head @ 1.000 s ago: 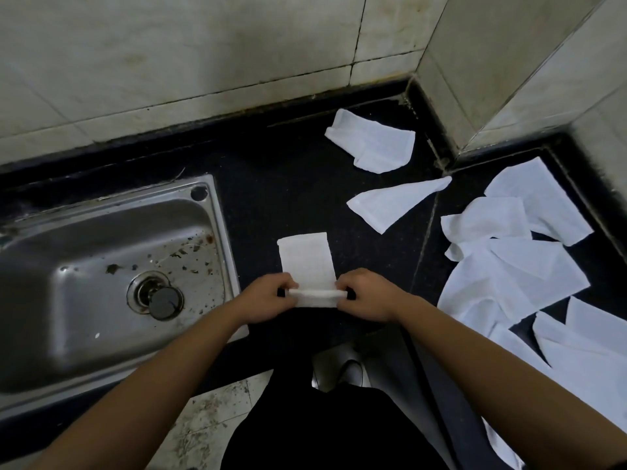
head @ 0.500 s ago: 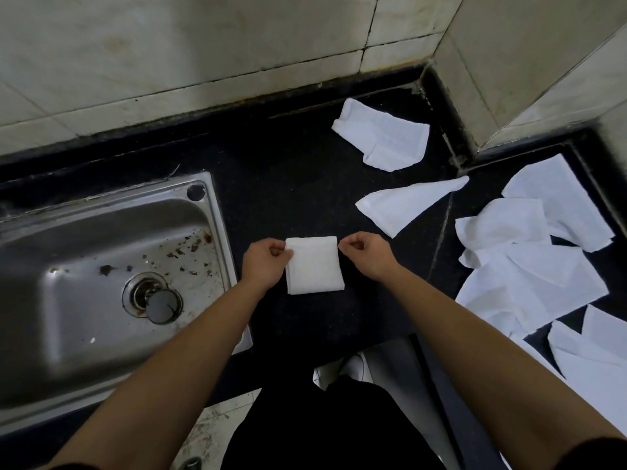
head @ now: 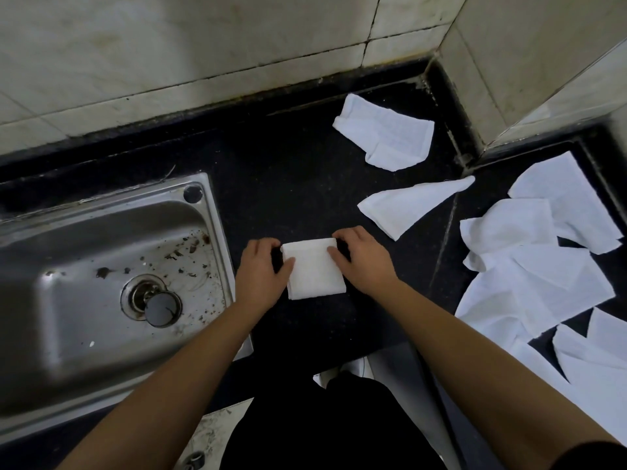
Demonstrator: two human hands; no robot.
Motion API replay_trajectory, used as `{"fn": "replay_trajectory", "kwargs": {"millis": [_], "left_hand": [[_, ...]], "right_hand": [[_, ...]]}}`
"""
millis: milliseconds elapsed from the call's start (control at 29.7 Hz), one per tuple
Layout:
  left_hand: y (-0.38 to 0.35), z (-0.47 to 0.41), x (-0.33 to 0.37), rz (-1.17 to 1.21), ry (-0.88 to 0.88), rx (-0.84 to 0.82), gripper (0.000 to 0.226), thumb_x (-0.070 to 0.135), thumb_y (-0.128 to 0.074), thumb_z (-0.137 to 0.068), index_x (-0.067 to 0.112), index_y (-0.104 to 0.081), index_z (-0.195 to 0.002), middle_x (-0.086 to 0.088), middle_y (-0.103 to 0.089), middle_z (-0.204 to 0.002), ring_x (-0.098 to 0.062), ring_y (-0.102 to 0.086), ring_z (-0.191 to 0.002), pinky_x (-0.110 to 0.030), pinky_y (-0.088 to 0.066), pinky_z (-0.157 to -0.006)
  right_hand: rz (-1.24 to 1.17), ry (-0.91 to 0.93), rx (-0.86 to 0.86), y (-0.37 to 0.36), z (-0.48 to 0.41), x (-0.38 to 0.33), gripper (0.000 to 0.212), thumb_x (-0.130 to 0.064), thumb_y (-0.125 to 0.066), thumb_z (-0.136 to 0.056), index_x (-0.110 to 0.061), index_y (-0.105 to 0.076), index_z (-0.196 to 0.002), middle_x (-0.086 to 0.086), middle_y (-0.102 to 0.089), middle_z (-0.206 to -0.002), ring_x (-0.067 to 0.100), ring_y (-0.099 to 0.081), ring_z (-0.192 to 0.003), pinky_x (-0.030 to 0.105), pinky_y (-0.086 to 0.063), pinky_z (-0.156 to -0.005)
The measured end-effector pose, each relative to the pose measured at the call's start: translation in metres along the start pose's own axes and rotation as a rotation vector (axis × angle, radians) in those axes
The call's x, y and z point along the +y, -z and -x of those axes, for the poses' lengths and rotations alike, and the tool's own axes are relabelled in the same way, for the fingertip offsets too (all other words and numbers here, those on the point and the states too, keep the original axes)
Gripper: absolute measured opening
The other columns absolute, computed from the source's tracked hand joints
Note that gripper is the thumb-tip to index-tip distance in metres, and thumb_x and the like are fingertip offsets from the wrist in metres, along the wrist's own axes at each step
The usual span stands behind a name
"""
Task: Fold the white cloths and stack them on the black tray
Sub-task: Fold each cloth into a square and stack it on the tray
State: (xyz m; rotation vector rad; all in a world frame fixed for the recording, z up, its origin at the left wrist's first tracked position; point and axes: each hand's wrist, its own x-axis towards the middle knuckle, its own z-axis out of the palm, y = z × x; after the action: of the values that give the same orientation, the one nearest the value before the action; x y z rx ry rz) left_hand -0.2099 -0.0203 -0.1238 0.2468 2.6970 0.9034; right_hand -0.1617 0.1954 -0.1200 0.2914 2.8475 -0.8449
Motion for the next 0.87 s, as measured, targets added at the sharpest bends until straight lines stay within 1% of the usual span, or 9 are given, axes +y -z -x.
{"fn": "replay_trajectory", "kwargs": {"millis": [67,135,202,269,437,572,639,740,875], "left_hand": [[0.004,0.005,-0.009,-0.255,-0.337,-0.032,0.051,0.043,-0.066,-0.086,0.015,-0.055,-0.128,-0.008,-0.05,-0.135,-0.026,-0.047,-0.12,-0.041,-0.046,-0.091],[0.006,0.007,-0.018,-0.447,-0.513,-0.185,0.065,0.054,-0.055,-0.089,0.018,-0.044,-0.142,-0.008,-0.031,-0.156,-0.028,-0.028,-0.143,-0.046,-0.036,-0.105],[0.007,0.007,-0.027,-0.59,-0.534,-0.317,0.076,0.064,-0.04,-0.089,0.021,-0.031,-0.151,-0.006,-0.013,-0.163,-0.027,-0.008,-0.15,-0.053,-0.025,-0.114],[0.007,0.003,-0.034,-0.674,-0.524,-0.388,0.082,0.071,-0.029,-0.088,0.024,-0.019,-0.155,-0.003,-0.002,-0.165,-0.026,0.002,-0.151,-0.059,-0.018,-0.116],[0.007,-0.003,-0.037,-0.697,-0.484,-0.45,0.084,0.076,-0.026,-0.088,0.032,-0.003,-0.156,0.004,0.012,-0.164,-0.025,0.011,-0.15,-0.06,-0.007,-0.117],[0.008,0.0,-0.032,-0.669,-0.457,-0.45,0.085,0.075,-0.035,-0.086,0.03,-0.015,-0.155,0.001,0.0,-0.165,-0.026,0.001,-0.151,-0.059,-0.011,-0.117],[0.009,0.003,-0.028,-0.626,-0.444,-0.387,0.082,0.074,-0.042,-0.084,0.026,-0.032,-0.15,-0.004,-0.019,-0.161,-0.029,-0.016,-0.147,-0.056,-0.02,-0.115],[0.009,0.011,-0.027,-0.581,-0.467,-0.193,0.064,0.068,-0.038,-0.089,0.02,-0.059,-0.126,-0.007,-0.054,-0.136,-0.028,-0.049,-0.122,-0.048,-0.039,-0.099],[0.012,0.018,-0.012,-0.525,-0.356,-0.055,0.049,0.058,-0.034,-0.094,0.017,-0.058,-0.101,-0.006,-0.067,-0.089,-0.027,-0.061,-0.084,-0.04,-0.045,-0.076]], "right_hand": [[0.172,0.318,0.015,0.0,0.007,0.007,0.045,-0.046,-0.054,-0.096,-0.018,-0.056,-0.131,0.008,-0.054,-0.131,0.027,-0.057,-0.11,0.046,-0.052,-0.088],[0.334,0.468,-0.114,0.001,0.016,0.014,0.061,-0.056,-0.045,-0.097,-0.023,-0.042,-0.147,0.012,-0.036,-0.155,0.033,-0.04,-0.136,0.049,-0.039,-0.109],[0.494,0.482,-0.258,-0.001,0.02,0.021,0.072,-0.066,-0.032,-0.097,-0.028,-0.02,-0.158,0.012,-0.009,-0.166,0.036,-0.013,-0.151,0.052,-0.017,-0.12],[0.577,0.439,-0.33,-0.006,0.021,0.027,0.077,-0.071,-0.022,-0.096,-0.031,-0.003,-0.159,0.008,0.008,-0.167,0.039,0.004,-0.152,0.057,-0.007,-0.122],[0.584,0.333,-0.414,-0.01,0.016,0.028,0.08,-0.076,-0.015,-0.093,-0.037,0.015,-0.156,0.001,0.026,-0.163,0.038,0.018,-0.15,0.058,0.001,-0.121],[0.39,0.233,-0.393,-0.004,0.022,0.021,0.09,-0.075,-0.039,-0.089,-0.034,0.002,-0.158,0.006,0.017,-0.165,0.033,0.013,-0.152,0.055,-0.002,-0.122],[0.185,0.079,-0.295,-0.001,0.031,0.016,0.094,-0.072,-0.051,-0.086,-0.029,-0.008,-0.159,0.007,0.004,-0.166,0.029,0.0,-0.152,0.052,-0.011,-0.122],[-0.01,-0.129,-0.103,-0.004,0.042,0.01,0.082,-0.06,-0.059,-0.089,-0.02,-0.029,-0.154,0.01,-0.027,-0.156,0.029,-0.028,-0.142,0.047,-0.028,-0.117],[0.009,-0.196,-0.058,-0.007,0.048,0.005,0.062,-0.055,-0.06,-0.091,-0.019,-0.052,-0.141,0.008,-0.048,-0.13,0.027,-0.048,-0.119,0.042,-0.045,-0.101]]}}
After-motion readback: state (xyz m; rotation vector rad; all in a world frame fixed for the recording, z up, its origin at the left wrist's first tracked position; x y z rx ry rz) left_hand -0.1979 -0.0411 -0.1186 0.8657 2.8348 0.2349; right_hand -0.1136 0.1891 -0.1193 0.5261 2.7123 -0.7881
